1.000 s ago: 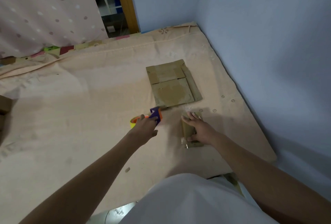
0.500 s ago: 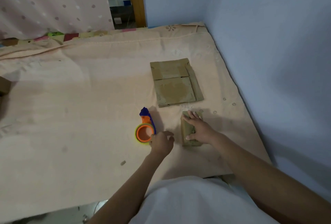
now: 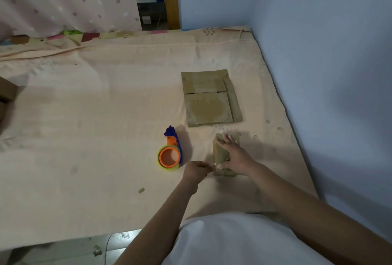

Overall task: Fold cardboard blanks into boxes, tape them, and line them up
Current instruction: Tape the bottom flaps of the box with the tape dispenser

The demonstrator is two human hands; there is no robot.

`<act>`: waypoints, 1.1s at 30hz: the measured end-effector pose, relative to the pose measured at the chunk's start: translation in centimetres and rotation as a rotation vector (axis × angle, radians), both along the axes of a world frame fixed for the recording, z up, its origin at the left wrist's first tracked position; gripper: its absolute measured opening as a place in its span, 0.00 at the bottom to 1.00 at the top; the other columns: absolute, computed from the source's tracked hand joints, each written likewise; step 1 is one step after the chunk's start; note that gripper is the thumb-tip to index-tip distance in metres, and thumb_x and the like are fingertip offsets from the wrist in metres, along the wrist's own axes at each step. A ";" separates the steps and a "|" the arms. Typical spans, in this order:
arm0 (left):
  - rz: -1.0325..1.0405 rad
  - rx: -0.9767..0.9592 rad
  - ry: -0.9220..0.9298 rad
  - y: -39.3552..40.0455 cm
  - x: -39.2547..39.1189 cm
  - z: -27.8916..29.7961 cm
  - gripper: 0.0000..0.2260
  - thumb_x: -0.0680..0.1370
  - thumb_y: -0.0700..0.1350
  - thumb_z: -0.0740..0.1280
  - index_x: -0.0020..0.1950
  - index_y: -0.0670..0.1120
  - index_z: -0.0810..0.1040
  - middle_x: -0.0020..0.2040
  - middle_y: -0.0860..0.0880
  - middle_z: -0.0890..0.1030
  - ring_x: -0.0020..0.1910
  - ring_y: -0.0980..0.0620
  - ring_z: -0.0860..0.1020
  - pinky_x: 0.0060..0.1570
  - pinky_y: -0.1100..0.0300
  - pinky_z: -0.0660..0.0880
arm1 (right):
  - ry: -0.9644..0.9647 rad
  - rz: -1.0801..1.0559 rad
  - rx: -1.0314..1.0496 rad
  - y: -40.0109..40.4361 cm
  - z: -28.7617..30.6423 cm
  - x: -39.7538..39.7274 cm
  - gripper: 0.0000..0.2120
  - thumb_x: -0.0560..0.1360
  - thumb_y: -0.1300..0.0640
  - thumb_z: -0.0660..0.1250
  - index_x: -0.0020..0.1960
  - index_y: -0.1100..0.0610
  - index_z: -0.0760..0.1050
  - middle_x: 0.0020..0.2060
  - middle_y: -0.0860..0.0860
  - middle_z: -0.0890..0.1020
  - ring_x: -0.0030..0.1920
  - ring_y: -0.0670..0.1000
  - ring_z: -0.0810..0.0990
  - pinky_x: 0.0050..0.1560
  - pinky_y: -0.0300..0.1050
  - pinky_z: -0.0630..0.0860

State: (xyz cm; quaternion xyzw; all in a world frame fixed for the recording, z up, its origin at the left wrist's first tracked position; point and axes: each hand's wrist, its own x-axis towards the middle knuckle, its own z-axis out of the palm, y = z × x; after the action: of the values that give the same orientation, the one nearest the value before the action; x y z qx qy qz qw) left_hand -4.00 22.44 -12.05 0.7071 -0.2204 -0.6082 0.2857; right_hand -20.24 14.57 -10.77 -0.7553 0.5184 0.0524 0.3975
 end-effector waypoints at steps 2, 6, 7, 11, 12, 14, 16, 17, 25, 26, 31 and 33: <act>0.028 0.012 -0.021 0.0 -0.4 -0.2 0.04 0.73 0.38 0.75 0.47 0.39 0.84 0.32 0.50 0.78 0.31 0.54 0.72 0.21 0.70 0.64 | -0.011 0.004 0.004 0.0 -0.1 -0.1 0.48 0.72 0.54 0.77 0.82 0.47 0.49 0.80 0.47 0.40 0.80 0.50 0.37 0.78 0.48 0.39; 0.109 0.063 -0.010 0.1 -1.0 -1.1 0.03 0.73 0.39 0.77 0.42 0.42 0.84 0.32 0.49 0.77 0.31 0.54 0.71 0.23 0.68 0.65 | -0.017 0.013 -0.006 0.0 -0.4 -0.2 0.49 0.72 0.54 0.77 0.82 0.47 0.48 0.81 0.48 0.40 0.80 0.50 0.37 0.77 0.46 0.38; 0.152 0.094 0.029 0.3 -1.3 -1.4 0.04 0.73 0.38 0.76 0.41 0.43 0.82 0.33 0.47 0.77 0.32 0.53 0.71 0.25 0.66 0.65 | -0.019 0.013 -0.013 0.0 -0.5 -0.2 0.49 0.72 0.54 0.77 0.82 0.47 0.48 0.81 0.48 0.40 0.80 0.50 0.37 0.77 0.46 0.38; 0.396 0.190 0.259 0.9 -2.7 -1.2 0.04 0.75 0.38 0.74 0.49 0.44 0.83 0.38 0.45 0.77 0.35 0.51 0.71 0.35 0.59 0.69 | -0.038 0.002 -0.031 0.2 -0.7 -0.2 0.48 0.72 0.54 0.76 0.82 0.47 0.48 0.80 0.47 0.40 0.80 0.49 0.37 0.76 0.44 0.37; 0.450 0.197 0.300 0.8 -3.0 -1.2 0.06 0.75 0.38 0.74 0.51 0.44 0.83 0.39 0.45 0.78 0.36 0.50 0.71 0.36 0.59 0.70 | -0.042 -0.002 -0.033 0.2 -0.8 -0.2 0.48 0.72 0.53 0.76 0.81 0.47 0.48 0.80 0.46 0.40 0.80 0.49 0.37 0.76 0.43 0.36; 0.520 0.205 0.322 0.8 -3.6 -1.3 0.08 0.76 0.39 0.73 0.54 0.45 0.82 0.41 0.45 0.79 0.37 0.50 0.72 0.37 0.59 0.72 | -0.043 -0.003 -0.033 0.1 -1.0 -0.2 0.48 0.72 0.53 0.76 0.81 0.47 0.49 0.80 0.46 0.40 0.80 0.49 0.36 0.75 0.42 0.36; 0.560 0.170 0.264 0.6 -4.0 -1.6 0.08 0.75 0.39 0.74 0.53 0.43 0.82 0.40 0.44 0.80 0.35 0.49 0.73 0.34 0.59 0.71 | -0.037 -0.001 -0.036 0.1 -1.2 -0.3 0.48 0.72 0.53 0.76 0.82 0.48 0.49 0.80 0.47 0.40 0.80 0.49 0.37 0.75 0.42 0.36; 0.562 0.129 0.184 0.6 -4.2 -1.6 0.08 0.74 0.39 0.74 0.52 0.43 0.82 0.40 0.43 0.82 0.34 0.49 0.74 0.33 0.61 0.71 | -0.033 0.001 -0.037 0.1 -1.2 -0.3 0.48 0.73 0.53 0.76 0.82 0.48 0.49 0.80 0.46 0.40 0.80 0.49 0.37 0.75 0.42 0.36; -0.276 -0.573 -0.594 2.3 -3.4 0.2 0.21 0.75 0.28 0.64 0.60 0.48 0.83 0.48 0.50 0.86 0.44 0.54 0.81 0.44 0.68 0.74 | -0.109 -0.040 0.098 -0.3 1.0 -0.7 0.37 0.80 0.64 0.66 0.82 0.48 0.52 0.81 0.45 0.45 0.80 0.47 0.40 0.78 0.45 0.40; -0.381 -0.652 -0.662 2.4 -2.9 0.1 0.22 0.74 0.28 0.64 0.60 0.49 0.83 0.49 0.50 0.86 0.45 0.52 0.81 0.44 0.67 0.74 | -0.156 -0.085 0.127 -0.5 1.5 -0.9 0.35 0.80 0.66 0.64 0.81 0.47 0.54 0.81 0.44 0.48 0.80 0.47 0.43 0.78 0.44 0.43; -0.812 -0.783 -0.928 0.9 -0.9 -0.4 0.16 0.75 0.34 0.70 0.58 0.51 0.85 0.56 0.47 0.84 0.49 0.41 0.77 0.48 0.56 0.76 | -0.290 -0.301 -0.116 -0.1 2.8 -3.2 0.27 0.77 0.72 0.61 0.72 0.53 0.74 0.68 0.52 0.77 0.69 0.52 0.75 0.70 0.41 0.68; -0.865 -0.791 -0.913 0.6 -0.6 0.1 0.14 0.75 0.36 0.72 0.58 0.49 0.85 0.57 0.43 0.84 0.53 0.40 0.77 0.53 0.56 0.75 | -0.228 -0.213 -0.173 0.3 2.8 -5.2 0.23 0.79 0.70 0.61 0.71 0.56 0.75 0.67 0.54 0.78 0.68 0.54 0.76 0.71 0.48 0.71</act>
State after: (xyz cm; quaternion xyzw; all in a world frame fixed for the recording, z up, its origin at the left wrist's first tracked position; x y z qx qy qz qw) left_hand -4.58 23.03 -11.93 0.5838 -0.7786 -0.1872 0.1339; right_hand -25.47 14.91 -7.97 -0.7287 0.5495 -0.1207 0.3906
